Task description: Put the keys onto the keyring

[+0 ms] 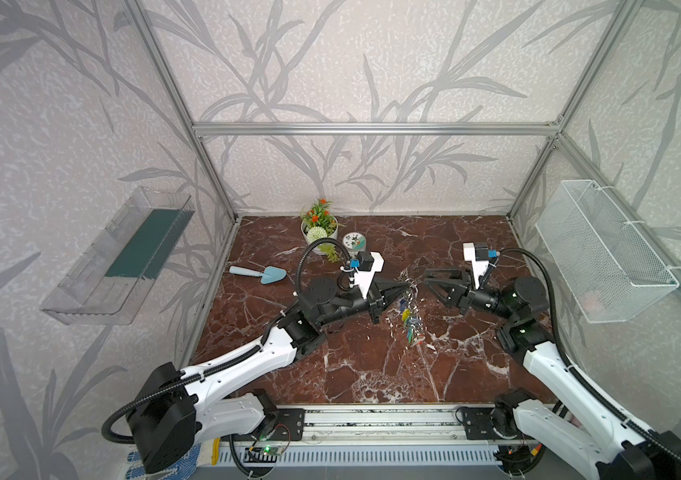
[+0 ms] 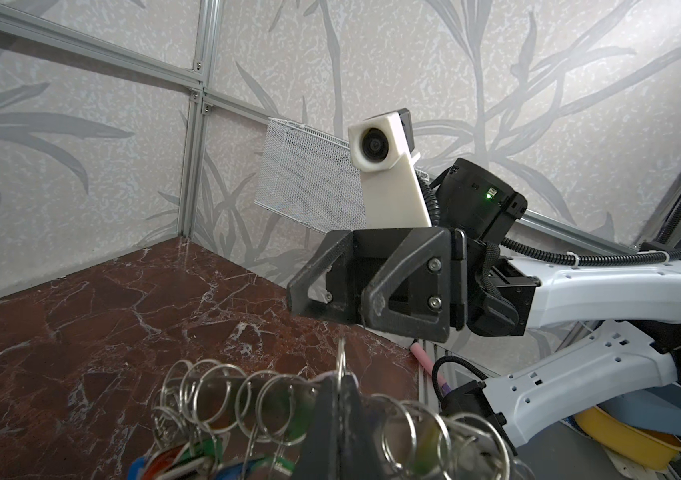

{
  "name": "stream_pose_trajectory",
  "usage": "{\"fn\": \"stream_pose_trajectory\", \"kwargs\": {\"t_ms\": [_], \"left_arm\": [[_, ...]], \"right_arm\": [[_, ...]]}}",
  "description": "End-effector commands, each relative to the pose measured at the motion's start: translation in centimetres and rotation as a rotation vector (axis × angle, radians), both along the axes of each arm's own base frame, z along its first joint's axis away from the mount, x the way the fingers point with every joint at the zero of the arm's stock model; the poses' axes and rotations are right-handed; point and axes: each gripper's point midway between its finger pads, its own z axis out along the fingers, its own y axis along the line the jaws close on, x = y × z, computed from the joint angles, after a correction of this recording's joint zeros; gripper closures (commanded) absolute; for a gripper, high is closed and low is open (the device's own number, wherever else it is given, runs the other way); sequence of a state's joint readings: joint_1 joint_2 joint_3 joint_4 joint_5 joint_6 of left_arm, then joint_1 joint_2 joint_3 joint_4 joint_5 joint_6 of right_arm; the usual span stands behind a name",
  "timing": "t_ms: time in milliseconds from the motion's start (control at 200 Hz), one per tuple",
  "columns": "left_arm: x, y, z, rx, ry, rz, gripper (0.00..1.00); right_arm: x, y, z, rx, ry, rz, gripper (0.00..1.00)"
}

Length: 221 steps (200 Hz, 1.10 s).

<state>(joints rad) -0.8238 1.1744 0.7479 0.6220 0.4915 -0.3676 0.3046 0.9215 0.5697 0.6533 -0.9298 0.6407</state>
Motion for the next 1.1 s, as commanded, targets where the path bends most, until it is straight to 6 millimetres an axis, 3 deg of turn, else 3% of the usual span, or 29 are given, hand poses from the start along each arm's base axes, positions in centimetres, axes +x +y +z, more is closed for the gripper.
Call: {"fn": "stream_pose_trajectory", "kwargs": {"t_ms": [0,195,695,1100], "left_arm": [[-0.9,0.4,5.3,-0.122,-0.103,-0.02,1.0],[-0.7,0.3,5.3,-0.122,-0.105,-0.018,1.0],[-0.4,0.1,5.2,-0.119,-0.103,-0.01,1.0],[-0.4,0.5,5.9,-0.131,-0.113,0.003,1.0]], "right_arm": [[-1.3,0.7,1.7,0.015,-0.073,0.064,0.55],[-1.5,1.2,1.2,0.006,-0.059,0.095,0.68],[-1.5,1.4,0.7,0.002,-0.047,0.103,0.89],[-1.2,1.3,0.0,-0.016,-0.056,0.088,1.0]]}}
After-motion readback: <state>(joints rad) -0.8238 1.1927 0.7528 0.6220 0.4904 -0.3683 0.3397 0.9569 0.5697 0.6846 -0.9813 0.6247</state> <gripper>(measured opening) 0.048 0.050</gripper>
